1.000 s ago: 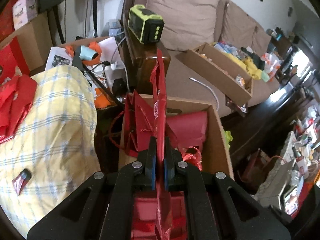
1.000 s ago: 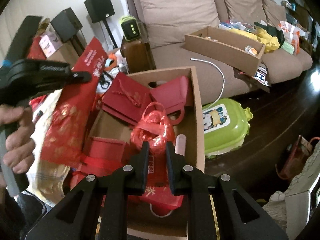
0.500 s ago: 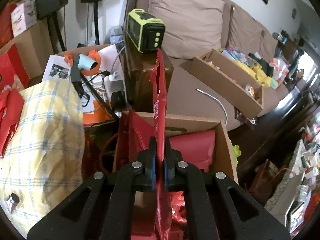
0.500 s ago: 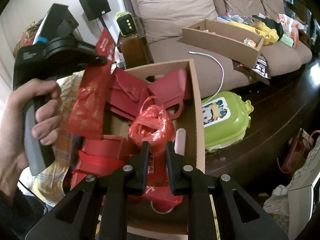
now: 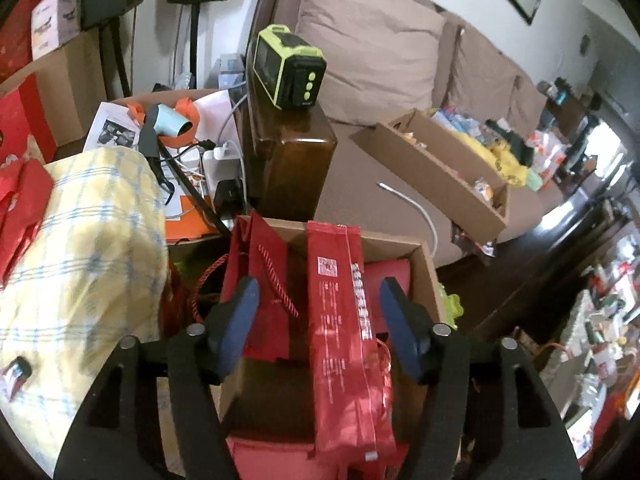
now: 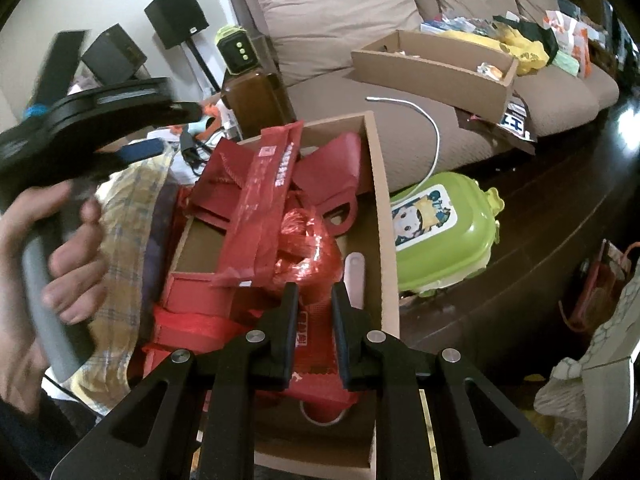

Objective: Organize objects
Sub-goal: 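Lower the ribbon strip into the box and open the left gripper, then lower the red packet into the box and open the right gripper, then move both open grippers back over the checked table, then close the right gripper on the dark red tube while left approaches the red tote bag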

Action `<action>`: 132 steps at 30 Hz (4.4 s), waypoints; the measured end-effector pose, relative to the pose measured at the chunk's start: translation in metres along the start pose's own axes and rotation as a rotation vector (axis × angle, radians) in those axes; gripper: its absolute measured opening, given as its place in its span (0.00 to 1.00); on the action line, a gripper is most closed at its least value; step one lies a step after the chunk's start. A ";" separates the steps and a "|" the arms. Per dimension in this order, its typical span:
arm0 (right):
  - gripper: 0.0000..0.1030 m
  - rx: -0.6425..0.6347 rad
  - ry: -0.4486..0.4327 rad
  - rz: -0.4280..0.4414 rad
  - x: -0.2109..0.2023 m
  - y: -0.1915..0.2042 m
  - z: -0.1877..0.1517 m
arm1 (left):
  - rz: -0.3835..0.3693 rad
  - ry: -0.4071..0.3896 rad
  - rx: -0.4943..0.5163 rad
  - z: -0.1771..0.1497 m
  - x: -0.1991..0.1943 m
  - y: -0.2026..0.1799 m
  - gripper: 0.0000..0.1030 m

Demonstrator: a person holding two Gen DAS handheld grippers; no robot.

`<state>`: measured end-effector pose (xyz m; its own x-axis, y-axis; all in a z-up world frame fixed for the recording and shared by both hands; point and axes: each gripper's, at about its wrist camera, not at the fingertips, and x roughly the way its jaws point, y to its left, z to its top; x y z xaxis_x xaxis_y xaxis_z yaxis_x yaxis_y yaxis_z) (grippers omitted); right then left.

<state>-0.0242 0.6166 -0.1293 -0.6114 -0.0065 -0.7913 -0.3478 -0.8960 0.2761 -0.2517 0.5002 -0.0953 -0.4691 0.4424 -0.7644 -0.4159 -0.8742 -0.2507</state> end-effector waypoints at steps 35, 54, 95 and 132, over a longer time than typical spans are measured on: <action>0.15 -0.110 -0.032 -0.060 0.040 0.022 0.013 | 0.161 0.001 0.081 -0.085 -0.125 0.047 0.77; 0.24 -0.031 -0.042 -0.044 0.046 0.010 0.011 | 0.176 0.027 0.030 -0.086 -0.114 0.068 0.77; 0.98 -0.235 -0.239 0.183 -0.012 0.130 0.009 | 0.607 -0.232 -0.468 -0.068 -0.232 0.337 0.77; 0.57 -0.805 0.043 0.235 0.093 0.336 0.002 | 0.450 -0.259 -0.652 -0.090 -0.241 0.387 0.77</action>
<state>-0.1993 0.3153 -0.1090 -0.5711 -0.2354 -0.7864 0.4087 -0.9124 -0.0237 -0.2297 0.0372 -0.0617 -0.6804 -0.0142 -0.7327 0.3512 -0.8838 -0.3090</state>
